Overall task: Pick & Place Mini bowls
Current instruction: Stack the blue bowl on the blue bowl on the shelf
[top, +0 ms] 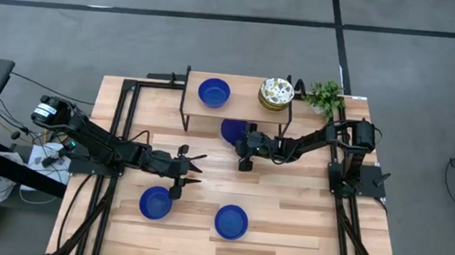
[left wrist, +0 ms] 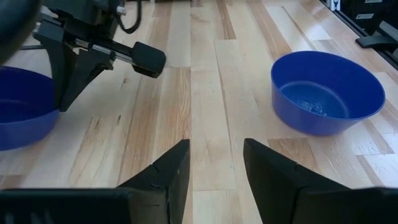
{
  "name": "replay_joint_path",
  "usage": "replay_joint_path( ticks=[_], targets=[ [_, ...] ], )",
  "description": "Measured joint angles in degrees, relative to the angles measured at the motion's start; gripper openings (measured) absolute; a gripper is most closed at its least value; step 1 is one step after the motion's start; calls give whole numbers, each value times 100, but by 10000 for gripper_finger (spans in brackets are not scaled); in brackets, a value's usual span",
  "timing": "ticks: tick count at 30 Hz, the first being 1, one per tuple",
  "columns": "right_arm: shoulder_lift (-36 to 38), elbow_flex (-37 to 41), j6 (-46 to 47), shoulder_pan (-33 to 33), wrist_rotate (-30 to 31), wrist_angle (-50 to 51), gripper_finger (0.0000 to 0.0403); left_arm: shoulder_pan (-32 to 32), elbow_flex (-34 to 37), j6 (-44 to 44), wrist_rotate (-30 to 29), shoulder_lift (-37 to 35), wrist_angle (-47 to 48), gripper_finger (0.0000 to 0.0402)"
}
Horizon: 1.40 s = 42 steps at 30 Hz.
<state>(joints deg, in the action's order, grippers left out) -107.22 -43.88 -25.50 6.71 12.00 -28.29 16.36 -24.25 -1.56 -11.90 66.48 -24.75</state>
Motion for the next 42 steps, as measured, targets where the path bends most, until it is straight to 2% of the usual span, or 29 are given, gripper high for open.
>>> replay_joint_path(
  ticks=[24,33,42],
  targets=[
    [0,-166,60,-1272,-25,155,0,-1,0,0,0,0,0,149],
    [-2,-719,216,-1588,-23,1189,0,-1,0,0,0,0,1,149],
    [-2,-846,315,-1802,-19,1438,1,0,0,-133,0,0,2,149]
  ],
)
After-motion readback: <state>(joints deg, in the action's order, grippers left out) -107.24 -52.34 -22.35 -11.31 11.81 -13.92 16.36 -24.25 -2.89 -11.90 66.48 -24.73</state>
